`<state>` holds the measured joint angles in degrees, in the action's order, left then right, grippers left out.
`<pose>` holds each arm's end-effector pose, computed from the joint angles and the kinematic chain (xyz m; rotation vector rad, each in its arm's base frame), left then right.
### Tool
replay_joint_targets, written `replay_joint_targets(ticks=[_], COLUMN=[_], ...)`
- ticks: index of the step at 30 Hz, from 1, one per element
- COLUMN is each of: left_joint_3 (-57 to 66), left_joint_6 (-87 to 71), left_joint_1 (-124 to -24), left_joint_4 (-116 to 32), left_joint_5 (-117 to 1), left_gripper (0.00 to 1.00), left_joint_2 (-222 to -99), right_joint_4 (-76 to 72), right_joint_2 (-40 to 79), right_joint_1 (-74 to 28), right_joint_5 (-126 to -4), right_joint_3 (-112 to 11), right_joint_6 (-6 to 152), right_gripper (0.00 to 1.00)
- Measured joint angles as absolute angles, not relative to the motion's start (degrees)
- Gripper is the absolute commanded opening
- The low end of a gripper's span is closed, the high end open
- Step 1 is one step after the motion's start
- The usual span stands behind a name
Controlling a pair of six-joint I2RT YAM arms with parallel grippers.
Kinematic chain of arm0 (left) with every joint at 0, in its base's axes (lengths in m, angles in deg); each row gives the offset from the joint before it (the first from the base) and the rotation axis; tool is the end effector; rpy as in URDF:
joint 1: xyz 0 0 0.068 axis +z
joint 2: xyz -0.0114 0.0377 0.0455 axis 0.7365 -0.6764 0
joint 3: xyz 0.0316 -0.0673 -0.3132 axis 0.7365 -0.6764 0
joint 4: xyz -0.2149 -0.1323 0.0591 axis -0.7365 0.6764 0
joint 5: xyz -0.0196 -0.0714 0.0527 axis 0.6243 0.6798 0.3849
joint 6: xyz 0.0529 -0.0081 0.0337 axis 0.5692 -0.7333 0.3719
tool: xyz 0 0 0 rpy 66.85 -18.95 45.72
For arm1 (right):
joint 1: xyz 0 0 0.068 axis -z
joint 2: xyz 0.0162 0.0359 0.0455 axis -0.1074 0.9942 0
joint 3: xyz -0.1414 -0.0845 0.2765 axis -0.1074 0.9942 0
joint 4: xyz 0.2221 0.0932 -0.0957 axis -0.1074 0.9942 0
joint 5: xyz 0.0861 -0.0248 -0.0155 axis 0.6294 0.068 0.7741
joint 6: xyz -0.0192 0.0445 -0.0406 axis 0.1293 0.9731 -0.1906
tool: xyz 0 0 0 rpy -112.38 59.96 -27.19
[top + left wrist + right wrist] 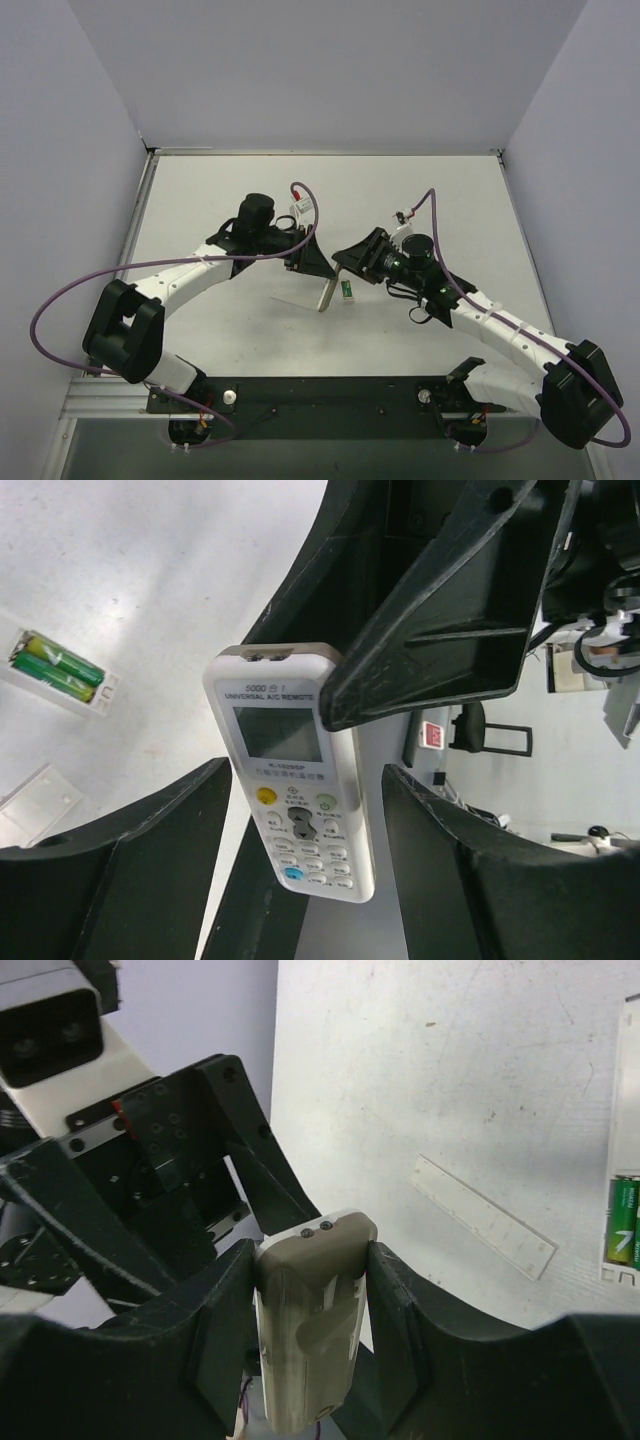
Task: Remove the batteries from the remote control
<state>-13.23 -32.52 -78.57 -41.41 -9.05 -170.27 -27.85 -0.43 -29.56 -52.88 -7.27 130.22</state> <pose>0.2537 -0.2009 0.3038 0.5938 2.2243 -1.7064 0.1766 0.1471 0.3172 0.1658 1.8900 1.5511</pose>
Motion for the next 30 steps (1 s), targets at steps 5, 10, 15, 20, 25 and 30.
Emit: replay_joint_targets(ticks=[5,10,15,20,25,30], left_joint_3=[-11.87,-11.78,-11.59,-11.52,-11.43,-11.43], left_joint_6=[-27.64,-25.04,-23.79,-24.21,-24.93,-25.24], left_joint_1=[-78.61,-79.42,-80.36,-80.43,-80.69,-81.94], left_joint_4=[-34.65,-30.33,-27.09,-27.03,-27.16,-27.07], left_joint_5=[-11.85,-15.1,-18.91,-20.85,-21.07,-22.78], left_gripper=[0.74,0.74,0.7,0.64,0.7,0.72], left_joint_2=[-170.16,-170.16,-170.18,-170.75,-173.0,-174.38], right_joint_4=[-25.49,-24.2,-22.43,-21.33,-18.32,-17.64], right_joint_2=[2.69,3.92,5.21,6.72,8.77,10.74], right_joint_1=[-29.56,-29.56,-29.56,-29.86,-30.32,-30.54], right_joint_5=[-52.97,-53.36,-54.22,-55.62,-57.34,-57.58], right_joint_3=[-7.91,-7.99,-9.79,-10.27,-11.69,-12.06], right_joint_6=[130.83,131.73,132.25,133.06,133.61,134.88], right_gripper=[0.0,0.0,0.0,0.0,0.0,0.0])
